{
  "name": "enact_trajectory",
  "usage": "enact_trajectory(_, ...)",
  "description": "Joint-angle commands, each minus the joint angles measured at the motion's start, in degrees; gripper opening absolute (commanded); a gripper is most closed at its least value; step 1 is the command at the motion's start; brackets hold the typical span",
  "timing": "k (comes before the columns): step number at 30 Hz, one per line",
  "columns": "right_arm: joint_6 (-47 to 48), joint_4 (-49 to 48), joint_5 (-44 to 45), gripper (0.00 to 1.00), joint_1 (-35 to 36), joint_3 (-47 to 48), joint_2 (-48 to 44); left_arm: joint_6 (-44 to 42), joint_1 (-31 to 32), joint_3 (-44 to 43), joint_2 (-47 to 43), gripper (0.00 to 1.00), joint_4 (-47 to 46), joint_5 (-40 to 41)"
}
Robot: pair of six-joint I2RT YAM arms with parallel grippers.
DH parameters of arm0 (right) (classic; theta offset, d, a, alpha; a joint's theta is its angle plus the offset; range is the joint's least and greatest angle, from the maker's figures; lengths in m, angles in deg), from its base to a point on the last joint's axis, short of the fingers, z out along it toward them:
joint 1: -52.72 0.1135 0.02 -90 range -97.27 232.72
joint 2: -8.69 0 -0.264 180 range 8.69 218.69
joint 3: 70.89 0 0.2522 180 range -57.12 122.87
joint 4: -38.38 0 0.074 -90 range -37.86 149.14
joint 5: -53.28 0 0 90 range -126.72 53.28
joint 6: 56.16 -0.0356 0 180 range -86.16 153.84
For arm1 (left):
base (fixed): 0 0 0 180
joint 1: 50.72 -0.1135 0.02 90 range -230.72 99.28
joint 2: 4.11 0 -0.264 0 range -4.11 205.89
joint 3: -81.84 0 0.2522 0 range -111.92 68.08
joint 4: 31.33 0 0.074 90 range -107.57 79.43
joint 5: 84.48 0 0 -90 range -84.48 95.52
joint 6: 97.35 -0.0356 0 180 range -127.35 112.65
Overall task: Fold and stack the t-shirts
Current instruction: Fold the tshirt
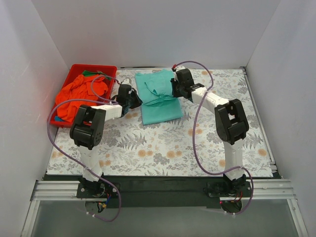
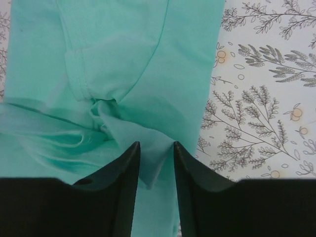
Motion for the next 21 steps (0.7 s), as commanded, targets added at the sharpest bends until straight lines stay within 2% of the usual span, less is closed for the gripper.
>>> enact_trajectory(1,1.25,-0.15,-2.21,0.43,-0.7,4.97,1.58,0.14,-1.28,-3.29,0.39,0.17,2.11,-0.33)
enact_trajectory(2,1.51,0.37,-2.22,0.59,-0.7,6.02,1.85,0.14,-1.45,-3.73,0.21,0.33,2.64,0.19)
enact_trajectory(3,1.95,1.07,-2.22,0.64,-0.79,6.73,1.85,-0.12,-1.45,-4.26,-0.14,0.57,3.26,1.15)
enact_trajectory(4,2.56,1.17,-2.31,0.71,-0.7,7.69,1.59,-0.21,-1.45,-4.18,-1.71,0.62,3.79,2.29)
enact_trajectory(5,3.0,1.26,-2.31,0.72,-0.7,7.79,1.15,-0.48,-1.45,-4.09,-2.51,0.65,3.88,4.3)
enact_trajectory(7,3.45,1.17,-2.66,0.76,-0.7,7.18,-0.87,-1.18,-1.45,-3.13,-5.57,0.69,3.88,5.02)
enact_trajectory(13,3.71,0.2,-5.47,0.77,-0.7,2.7,-6.14,-1.62,-1.45,2.75,-11.03,0.7,2.92,3.18)
enact_trajectory(15,3.01,-0.67,-8.45,0.76,-0.79,-0.38,-7.63,-1.45,-1.28,4.51,-12.27,0.7,1.69,-0.67)
enact_trajectory(21,1.43,-2.52,-9.69,0.76,-0.7,-10.04,-11.59,-0.83,0.47,9.18,-13.32,0.7,0.54,-4.72)
